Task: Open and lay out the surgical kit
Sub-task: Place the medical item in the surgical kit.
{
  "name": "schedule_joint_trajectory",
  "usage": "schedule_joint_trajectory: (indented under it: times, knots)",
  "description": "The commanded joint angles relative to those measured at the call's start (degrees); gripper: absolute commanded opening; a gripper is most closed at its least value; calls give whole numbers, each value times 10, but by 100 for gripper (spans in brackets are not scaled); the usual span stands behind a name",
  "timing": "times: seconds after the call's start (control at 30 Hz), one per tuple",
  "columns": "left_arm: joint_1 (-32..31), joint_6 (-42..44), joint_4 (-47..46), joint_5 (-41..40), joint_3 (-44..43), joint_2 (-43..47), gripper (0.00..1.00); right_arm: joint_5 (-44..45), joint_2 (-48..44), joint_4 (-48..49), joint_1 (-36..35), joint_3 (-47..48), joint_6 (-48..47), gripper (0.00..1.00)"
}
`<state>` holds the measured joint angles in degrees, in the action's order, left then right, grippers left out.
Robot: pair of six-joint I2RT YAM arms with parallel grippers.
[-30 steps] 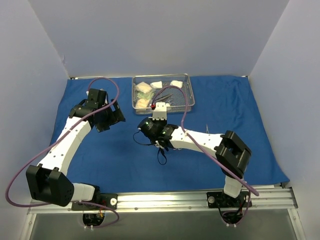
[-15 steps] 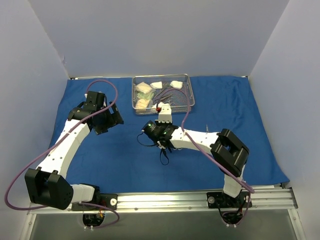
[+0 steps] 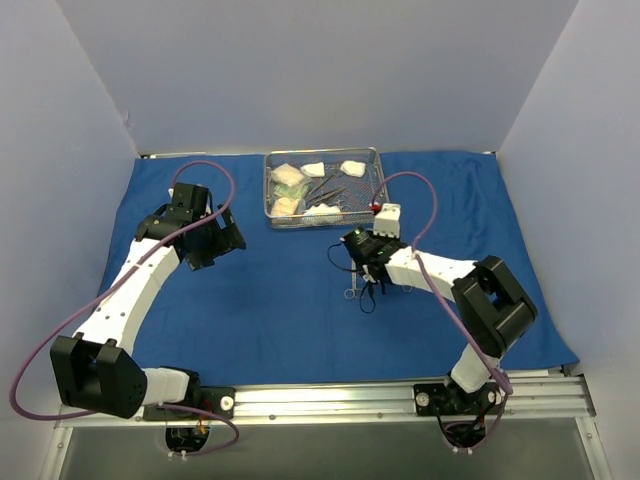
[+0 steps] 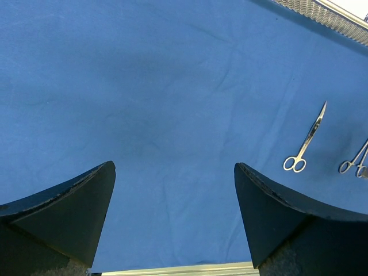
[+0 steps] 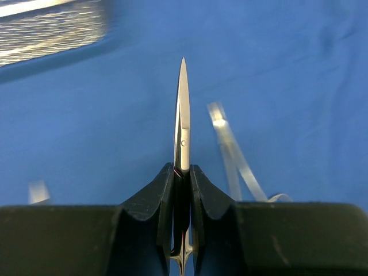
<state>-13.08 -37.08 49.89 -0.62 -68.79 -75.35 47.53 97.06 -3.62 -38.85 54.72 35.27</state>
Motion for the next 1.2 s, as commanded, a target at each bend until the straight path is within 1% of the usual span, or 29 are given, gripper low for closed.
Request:
schedule_joint_trajectory:
  times: [0.0, 0.07, 0.1, 0.2, 0.23, 0.3, 0.33, 0.43, 0.5, 0.57, 0.6, 0.63, 0.77, 0.9, 1.0, 1.07, 1.17]
  knots:
    - [6, 5, -16, -1, 4, 0, 94, 20, -68, 84, 39, -48, -105, 1]
    - [6, 5, -18, 0, 6, -1, 94, -21, -94, 147, 72, -76, -149, 1]
    - [7, 5, -19, 1, 6, -1, 94, -25, -116, 158, 81, -99, -167, 1]
    - [9, 7, -19, 4, 6, -2, 94, -25, -143, 178, 110, -124, -195, 1]
    - [10, 7, -18, 4, 6, -1, 94, -36, -146, 184, 121, -131, -226, 2]
    - [10, 7, -19, 4, 6, -1, 94, -80, -151, 200, 168, -147, -257, 2]
    - [11, 9, -19, 4, 5, -1, 94, -102, -151, 207, 184, -153, -299, 3]
    - [12, 8, -20, 4, 9, 2, 94, -182, -150, 220, 252, -160, -307, 4]
    - [15, 9, -22, 6, 10, 0, 94, -231, -143, 237, 283, -168, -343, 4]
    - [17, 9, -23, 6, 11, -1, 94, -261, -133, 231, 290, -168, -353, 6]
    - [17, 9, -25, 21, 12, -1, 94, -267, -119, 235, 293, -168, -374, 6]
    - [18, 10, -29, 25, 15, -4, 94, -264, -110, 238, 293, -169, -380, 8]
    - [26, 10, -34, 48, 18, -8, 94, -250, -45, 243, 295, -164, -379, 8]
    - [35, 11, -40, 58, 25, -1, 94, -242, -1, 242, 295, -153, -373, 9]
    - [39, 15, -38, 67, 23, -1, 94, -247, -2, 245, 296, -160, -372, 11]
    - [44, 16, -41, 74, 27, -1, 94, -264, -14, 254, 296, -167, -390, 14]
    - [48, 14, -47, 83, 28, -6, 94, -292, -31, 258, 295, -176, -400, 20]
